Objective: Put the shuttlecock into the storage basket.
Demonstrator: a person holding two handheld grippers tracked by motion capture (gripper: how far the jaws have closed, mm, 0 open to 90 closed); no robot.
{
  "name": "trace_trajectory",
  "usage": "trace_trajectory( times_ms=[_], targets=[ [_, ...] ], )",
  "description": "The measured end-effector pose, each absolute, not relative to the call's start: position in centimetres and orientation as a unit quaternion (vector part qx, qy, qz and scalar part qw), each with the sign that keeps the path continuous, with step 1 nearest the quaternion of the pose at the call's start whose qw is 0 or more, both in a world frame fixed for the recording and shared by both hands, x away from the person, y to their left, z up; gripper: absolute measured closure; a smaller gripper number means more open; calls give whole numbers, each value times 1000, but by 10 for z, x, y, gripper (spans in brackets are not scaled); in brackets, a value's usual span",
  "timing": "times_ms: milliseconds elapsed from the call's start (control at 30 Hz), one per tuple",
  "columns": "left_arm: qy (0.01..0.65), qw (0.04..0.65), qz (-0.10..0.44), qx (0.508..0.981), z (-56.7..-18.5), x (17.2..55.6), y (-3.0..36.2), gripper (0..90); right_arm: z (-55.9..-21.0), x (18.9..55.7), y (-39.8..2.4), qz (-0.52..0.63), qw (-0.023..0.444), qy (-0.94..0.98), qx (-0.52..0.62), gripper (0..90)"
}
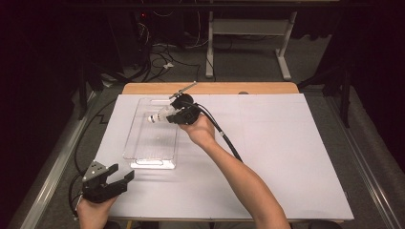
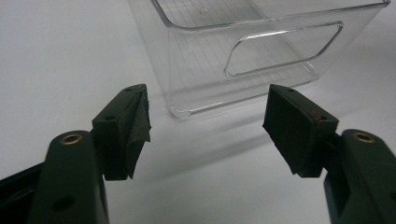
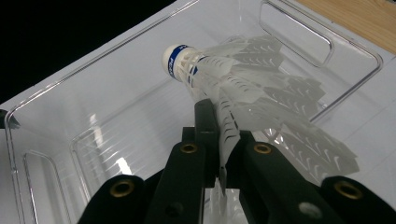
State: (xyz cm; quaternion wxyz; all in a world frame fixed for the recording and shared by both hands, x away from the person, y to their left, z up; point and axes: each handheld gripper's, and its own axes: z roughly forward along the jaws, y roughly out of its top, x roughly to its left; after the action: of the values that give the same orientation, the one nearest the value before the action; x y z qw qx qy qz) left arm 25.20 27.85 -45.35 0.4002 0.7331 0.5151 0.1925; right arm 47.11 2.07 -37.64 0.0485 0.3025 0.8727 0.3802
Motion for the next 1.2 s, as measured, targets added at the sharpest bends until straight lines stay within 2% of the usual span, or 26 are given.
trace_trajectory(
  times_ms=[1200],
  targets=[
    [509,401,193,737,-453,252,278,323,-405,483,72,330,27,895,298,885]
  ],
)
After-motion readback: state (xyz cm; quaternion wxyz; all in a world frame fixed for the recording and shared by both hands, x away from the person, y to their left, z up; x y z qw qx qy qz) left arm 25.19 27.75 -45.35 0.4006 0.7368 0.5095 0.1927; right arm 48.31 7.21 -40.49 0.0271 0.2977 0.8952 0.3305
